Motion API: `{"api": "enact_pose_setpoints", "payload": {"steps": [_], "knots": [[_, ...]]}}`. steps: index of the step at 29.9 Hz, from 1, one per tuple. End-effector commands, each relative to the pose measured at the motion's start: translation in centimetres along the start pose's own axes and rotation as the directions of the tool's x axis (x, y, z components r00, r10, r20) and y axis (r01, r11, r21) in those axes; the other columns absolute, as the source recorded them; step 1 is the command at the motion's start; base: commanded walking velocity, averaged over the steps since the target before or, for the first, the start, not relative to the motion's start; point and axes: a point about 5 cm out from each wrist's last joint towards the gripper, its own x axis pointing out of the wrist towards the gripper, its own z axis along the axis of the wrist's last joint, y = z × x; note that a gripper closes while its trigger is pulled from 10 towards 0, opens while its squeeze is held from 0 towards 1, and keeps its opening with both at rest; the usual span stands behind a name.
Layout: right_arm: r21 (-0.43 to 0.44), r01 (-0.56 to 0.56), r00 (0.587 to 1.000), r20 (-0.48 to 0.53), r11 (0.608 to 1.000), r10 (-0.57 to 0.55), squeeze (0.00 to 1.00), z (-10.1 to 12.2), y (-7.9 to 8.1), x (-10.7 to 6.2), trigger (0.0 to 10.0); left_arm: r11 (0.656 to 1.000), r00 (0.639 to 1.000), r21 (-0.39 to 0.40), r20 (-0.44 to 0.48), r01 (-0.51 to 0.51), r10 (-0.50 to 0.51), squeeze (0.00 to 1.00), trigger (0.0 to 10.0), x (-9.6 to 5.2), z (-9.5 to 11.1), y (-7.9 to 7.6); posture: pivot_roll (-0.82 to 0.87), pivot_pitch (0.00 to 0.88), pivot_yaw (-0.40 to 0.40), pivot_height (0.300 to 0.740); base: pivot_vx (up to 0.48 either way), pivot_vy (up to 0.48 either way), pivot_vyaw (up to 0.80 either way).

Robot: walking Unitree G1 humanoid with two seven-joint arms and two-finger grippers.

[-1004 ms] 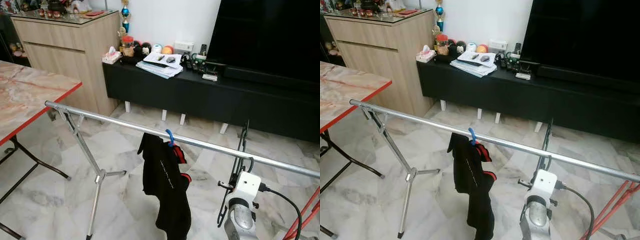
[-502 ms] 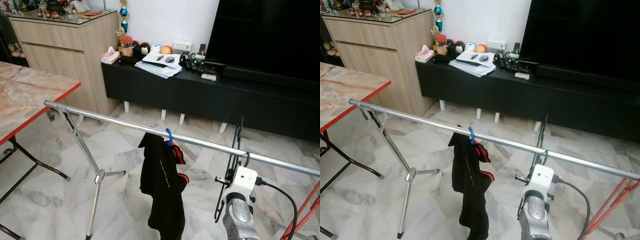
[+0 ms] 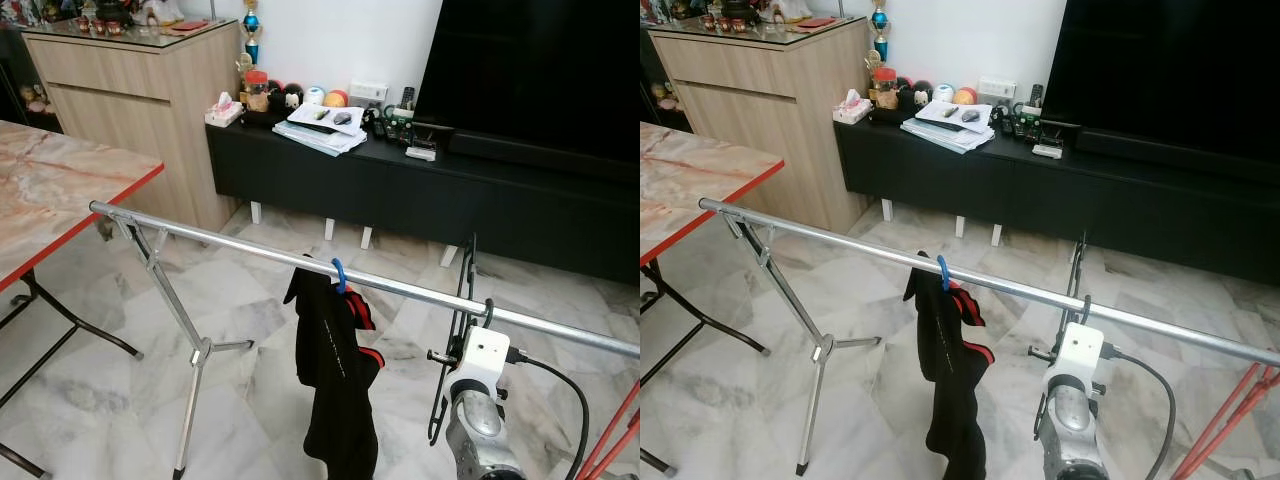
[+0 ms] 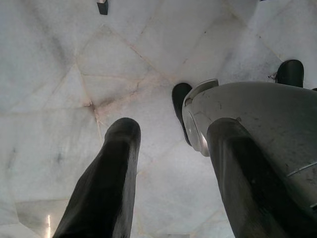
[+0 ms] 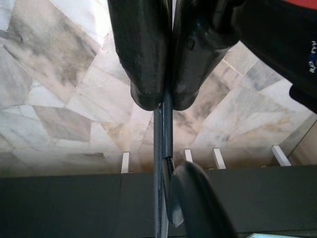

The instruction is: Hang hanger

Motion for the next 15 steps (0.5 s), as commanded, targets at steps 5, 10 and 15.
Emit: {"api": "enact_pose_setpoints", "payload": {"steps": [5, 10, 15], "knots": [[-0.008, -0.010, 0.999, -0.034, 1.000, 0.010, 0.00, -0.07, 0.01, 0.20, 10.0, 0.999, 0.999, 0.016, -0.024, 0.032, -0.032, 0.00, 10.0, -0.02, -0.49, -0.61, 0.09, 0.021, -0.041, 0.740, 0.000, 0.000, 0.00], [-0.007, -0.020, 0.999, -0.037, 1.000, 0.020, 0.00, -0.18, 0.15, 0.15, 10.0, 0.999, 0.999, 0.018, -0.026, 0.033, -0.032, 0.00, 10.0, -0.02, -0.50, -0.60, 0.08, 0.022, -0.040, 0.740, 0.000, 0.000, 0.00], [0.000, -0.022, 0.999, -0.033, 1.000, 0.022, 0.43, -0.50, 0.27, -0.09, 10.0, 0.999, 0.999, 0.020, -0.026, 0.034, -0.033, 0.00, 10.0, -0.02, -0.50, -0.60, 0.08, 0.022, -0.040, 0.740, 0.000, 0.000, 0.00]]}}
